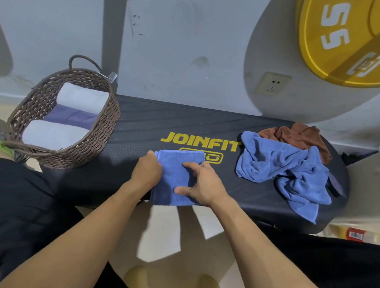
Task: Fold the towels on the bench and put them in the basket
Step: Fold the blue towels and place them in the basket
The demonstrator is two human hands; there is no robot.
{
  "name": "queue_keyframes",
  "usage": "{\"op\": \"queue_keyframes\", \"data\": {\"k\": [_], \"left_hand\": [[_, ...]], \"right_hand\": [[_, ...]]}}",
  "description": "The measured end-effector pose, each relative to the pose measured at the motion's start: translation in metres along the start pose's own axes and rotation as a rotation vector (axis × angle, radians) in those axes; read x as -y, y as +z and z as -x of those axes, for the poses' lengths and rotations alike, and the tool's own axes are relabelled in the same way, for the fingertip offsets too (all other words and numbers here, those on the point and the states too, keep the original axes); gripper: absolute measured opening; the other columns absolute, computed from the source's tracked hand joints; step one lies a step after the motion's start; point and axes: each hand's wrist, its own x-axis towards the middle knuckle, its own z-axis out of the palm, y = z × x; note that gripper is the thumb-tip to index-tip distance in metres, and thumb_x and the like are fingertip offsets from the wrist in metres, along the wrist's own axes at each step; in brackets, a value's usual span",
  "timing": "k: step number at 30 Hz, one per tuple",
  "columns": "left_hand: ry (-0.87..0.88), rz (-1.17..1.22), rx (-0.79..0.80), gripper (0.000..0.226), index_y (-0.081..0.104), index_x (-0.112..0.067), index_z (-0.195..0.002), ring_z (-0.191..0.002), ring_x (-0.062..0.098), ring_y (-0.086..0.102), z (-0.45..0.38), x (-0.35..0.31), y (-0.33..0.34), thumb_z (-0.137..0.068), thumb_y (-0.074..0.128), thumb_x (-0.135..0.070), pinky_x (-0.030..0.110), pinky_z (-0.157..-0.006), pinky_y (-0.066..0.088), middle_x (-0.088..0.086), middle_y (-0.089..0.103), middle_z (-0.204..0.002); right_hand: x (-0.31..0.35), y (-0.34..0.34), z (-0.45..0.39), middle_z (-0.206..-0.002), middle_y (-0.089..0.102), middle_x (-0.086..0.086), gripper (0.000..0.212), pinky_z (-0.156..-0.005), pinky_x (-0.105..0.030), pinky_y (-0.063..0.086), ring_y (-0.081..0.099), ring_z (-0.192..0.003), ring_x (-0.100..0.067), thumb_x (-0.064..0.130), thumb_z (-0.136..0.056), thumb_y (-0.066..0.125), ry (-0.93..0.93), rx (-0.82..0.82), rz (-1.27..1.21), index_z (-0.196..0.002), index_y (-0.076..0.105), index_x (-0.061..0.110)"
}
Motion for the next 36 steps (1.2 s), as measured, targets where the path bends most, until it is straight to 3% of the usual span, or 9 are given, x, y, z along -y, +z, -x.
{"op": "queue_keyframes", "data": {"k": [6,8,11,18,23,26,30,32,36], "left_hand": [[-0.081,0.008,-0.030,0.032,0.058,-0.001,-0.086,-0.086,0.039,0.066,0.009,0.016,-0.023,-0.096,0.045,-0.029,0.041,-0.080,0.055,0.022,0.069,-0.091],[-0.072,-0.018,0.046,0.045,0.058,-0.005,-0.073,-0.074,0.033,0.068,0.028,0.023,-0.020,-0.091,0.055,-0.045,0.039,-0.071,0.056,0.013,0.069,-0.073],[-0.029,-0.062,0.070,0.043,0.054,-0.010,-0.090,-0.076,0.024,0.062,0.056,0.032,-0.001,-0.078,0.073,-0.047,0.033,-0.058,0.042,-0.002,0.062,-0.077],[-0.134,0.437,-0.097,0.036,0.060,-0.018,-0.098,-0.074,0.008,0.063,0.077,0.040,0.034,-0.072,0.085,-0.025,0.020,-0.059,0.043,-0.007,0.065,-0.080],[-0.139,0.413,0.001,0.025,0.068,-0.021,-0.084,-0.075,0.009,0.068,0.076,0.037,0.036,-0.070,0.087,-0.031,0.024,-0.063,0.051,-0.008,0.071,-0.078],[-0.135,0.456,0.028,0.024,0.068,-0.021,-0.083,-0.078,0.011,0.069,0.082,0.030,0.037,-0.071,0.086,-0.031,0.028,-0.068,0.054,-0.007,0.071,-0.082],[-0.025,0.695,-0.034,0.023,0.067,-0.019,-0.087,-0.081,0.012,0.070,0.086,0.012,0.021,-0.074,0.084,-0.011,0.027,-0.073,0.057,-0.002,0.074,-0.087],[0.117,0.703,-0.118,0.026,0.066,-0.020,-0.087,-0.076,0.008,0.067,0.088,0.001,0.007,-0.075,0.082,-0.004,0.018,-0.070,0.054,-0.004,0.072,-0.084],[0.367,0.653,-0.151,0.028,0.068,-0.021,-0.086,-0.077,0.008,0.066,0.095,-0.022,-0.023,-0.075,0.077,0.003,0.020,-0.075,0.054,-0.006,0.072,-0.083]], "right_hand": [[-0.008,-0.017,-0.003,-0.116,0.059,-0.005,0.049,-0.091,-0.036,0.049,0.059,-0.107,-0.022,0.038,-0.084,0.071,0.170,-0.272,-0.078,-0.127,0.056,0.021],[-0.010,-0.021,-0.006,-0.107,0.063,-0.001,0.045,-0.087,-0.037,0.052,0.062,-0.103,-0.024,0.040,-0.079,0.075,0.286,-0.202,-0.094,-0.114,0.057,0.019],[-0.007,-0.020,-0.007,-0.093,0.064,0.000,0.046,-0.078,-0.037,0.056,0.065,-0.092,-0.024,0.048,-0.067,0.084,0.399,-0.064,-0.088,-0.092,0.063,0.015],[-0.010,-0.019,-0.001,-0.097,0.073,-0.008,0.039,-0.071,-0.041,0.062,0.071,-0.083,-0.026,0.033,-0.067,0.086,0.482,0.062,-0.262,-0.094,0.071,0.008],[-0.015,-0.039,0.005,-0.091,0.073,-0.016,0.043,-0.069,-0.051,0.062,0.074,-0.075,-0.033,0.016,-0.067,0.087,0.606,0.193,-0.343,-0.101,0.065,0.001],[-0.014,-0.049,0.007,-0.077,0.070,-0.017,0.038,-0.053,-0.042,0.061,0.072,-0.062,-0.030,0.015,-0.068,0.086,0.672,0.214,-0.302,-0.091,0.059,0.000],[-0.009,-0.063,0.005,-0.107,0.064,-0.010,0.060,-0.071,-0.037,0.056,0.065,-0.090,-0.028,0.027,-0.065,0.088,0.478,0.002,-0.002,-0.112,0.055,0.009],[0.001,-0.070,0.004,-0.124,0.052,-0.004,0.076,-0.081,-0.039,0.054,0.059,-0.103,-0.026,0.024,-0.063,0.090,0.287,-0.090,-0.087,-0.126,0.047,0.020],[0.032,-0.086,0.016,-0.144,0.032,0.006,0.094,-0.095,-0.029,0.039,0.035,-0.137,-0.021,0.019,-0.055,0.092,-0.183,0.031,-0.126,-0.133,0.043,0.041]]}}
